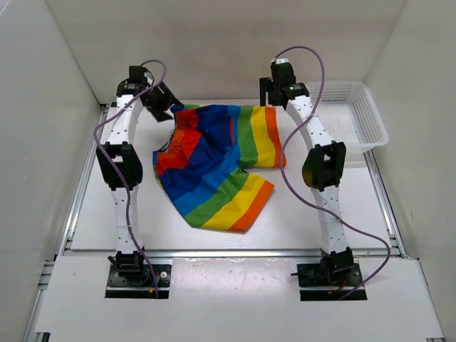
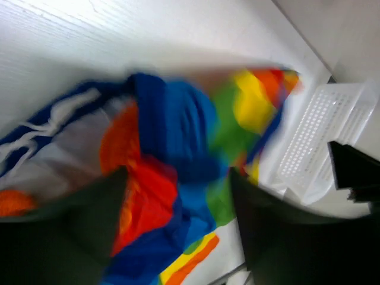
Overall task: Fold and stack the shorts
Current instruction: Flatten the shorts out
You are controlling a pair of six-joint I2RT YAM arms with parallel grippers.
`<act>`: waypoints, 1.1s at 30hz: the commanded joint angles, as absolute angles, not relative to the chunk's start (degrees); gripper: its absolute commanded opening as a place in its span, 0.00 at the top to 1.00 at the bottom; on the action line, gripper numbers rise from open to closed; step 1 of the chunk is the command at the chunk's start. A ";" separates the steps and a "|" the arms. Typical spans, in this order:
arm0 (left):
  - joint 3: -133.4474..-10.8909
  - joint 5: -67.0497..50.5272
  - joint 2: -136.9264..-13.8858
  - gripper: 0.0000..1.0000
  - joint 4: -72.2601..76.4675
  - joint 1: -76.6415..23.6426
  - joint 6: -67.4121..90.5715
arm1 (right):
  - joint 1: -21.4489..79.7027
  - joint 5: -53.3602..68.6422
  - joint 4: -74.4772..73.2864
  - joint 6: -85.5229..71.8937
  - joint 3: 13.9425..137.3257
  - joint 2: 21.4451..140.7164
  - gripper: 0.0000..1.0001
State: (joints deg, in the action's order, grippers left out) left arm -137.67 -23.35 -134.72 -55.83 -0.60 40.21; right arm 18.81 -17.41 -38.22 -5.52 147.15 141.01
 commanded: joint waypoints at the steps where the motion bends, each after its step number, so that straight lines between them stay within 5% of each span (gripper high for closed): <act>1: -144.05 -28.83 -133.33 0.11 -54.32 1.40 39.82 | 18.54 -12.57 -36.83 -10.28 144.46 132.47 0.11; 2: -141.79 -28.05 -132.46 0.00 -54.32 1.41 38.60 | 18.54 -11.87 -36.30 -11.15 141.10 130.62 0.09; 7: -126.51 -17.09 -118.94 0.00 -54.93 3.25 34.72 | 20.82 -9.07 -35.07 -13.53 119.57 115.25 0.12; 8: -122.82 -15.40 -116.57 0.06 -54.93 4.82 34.72 | 21.53 -9.05 -34.37 -13.54 116.05 113.05 0.12; 9: -115.56 -13.90 -112.37 0.29 -54.93 5.36 34.72 | 23.01 -9.05 -34.37 -14.23 109.23 108.85 0.15; 10: -111.92 -10.49 -110.50 0.39 -54.93 5.36 34.72 | 23.72 -8.36 -34.37 -14.24 105.51 106.63 0.19; 12: -101.58 -7.75 -107.15 0.49 -54.93 7.11 36.29 | 25.65 -3.88 -34.37 -16.95 98.30 100.85 0.19; 16: -90.81 -6.41 -104.50 0.03 -54.93 9.22 36.83 | 27.42 6.11 -33.23 -25.38 80.37 92.48 0.19; 24: -91.05 -6.60 -114.51 0.03 -51.95 9.23 34.37 | 33.99 12.48 -31.02 -32.17 61.52 83.06 0.19; 28: -94.39 -6.59 -119.70 0.18 -51.94 8.70 32.44 | 39.45 13.10 -33.75 -30.15 63.28 87.88 0.13; 31: -96.15 -8.26 -123.39 0.54 -51.94 7.56 31.20 | 41.56 13.71 -33.75 -30.15 63.89 91.75 0.11; 33: -96.15 -8.26 -124.09 0.89 -52.47 7.56 31.20 | 42.62 14.33 -33.75 -30.15 64.59 93.95 0.10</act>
